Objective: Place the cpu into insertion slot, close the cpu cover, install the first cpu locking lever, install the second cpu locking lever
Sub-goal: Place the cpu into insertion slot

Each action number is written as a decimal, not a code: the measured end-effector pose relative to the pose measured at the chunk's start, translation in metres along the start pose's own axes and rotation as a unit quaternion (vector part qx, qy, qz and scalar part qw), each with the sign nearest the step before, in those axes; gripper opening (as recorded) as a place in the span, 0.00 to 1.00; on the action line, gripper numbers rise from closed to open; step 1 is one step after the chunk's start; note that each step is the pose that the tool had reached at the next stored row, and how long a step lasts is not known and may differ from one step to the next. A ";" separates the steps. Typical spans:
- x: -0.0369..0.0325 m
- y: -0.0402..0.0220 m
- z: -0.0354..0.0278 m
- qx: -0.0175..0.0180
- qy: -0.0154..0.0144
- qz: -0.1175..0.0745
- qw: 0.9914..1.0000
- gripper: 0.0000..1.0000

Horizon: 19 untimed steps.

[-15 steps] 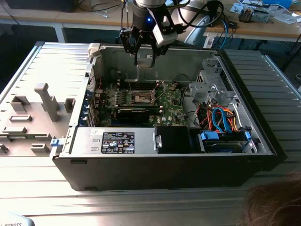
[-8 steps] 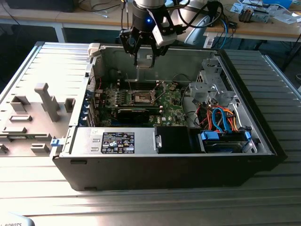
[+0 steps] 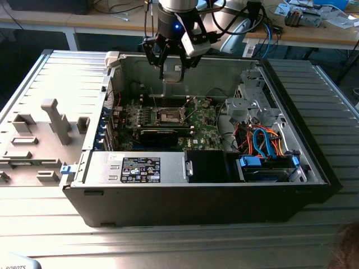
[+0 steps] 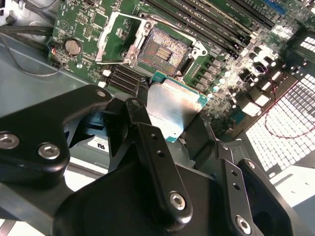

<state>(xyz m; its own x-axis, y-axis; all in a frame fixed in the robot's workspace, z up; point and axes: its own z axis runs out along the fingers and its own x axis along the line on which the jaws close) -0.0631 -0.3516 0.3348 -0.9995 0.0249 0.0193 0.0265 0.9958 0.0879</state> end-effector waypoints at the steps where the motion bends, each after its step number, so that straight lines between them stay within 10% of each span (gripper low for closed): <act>1: 0.0000 0.0000 0.0002 0.000 0.000 0.000 1.000 0.54; 19: 0.0003 -0.0004 0.0043 0.000 0.000 0.000 1.000 0.54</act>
<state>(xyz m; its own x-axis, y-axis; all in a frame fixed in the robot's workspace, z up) -0.0635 -0.3516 0.3305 -0.9995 0.0249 0.0193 0.0265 0.9958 0.0879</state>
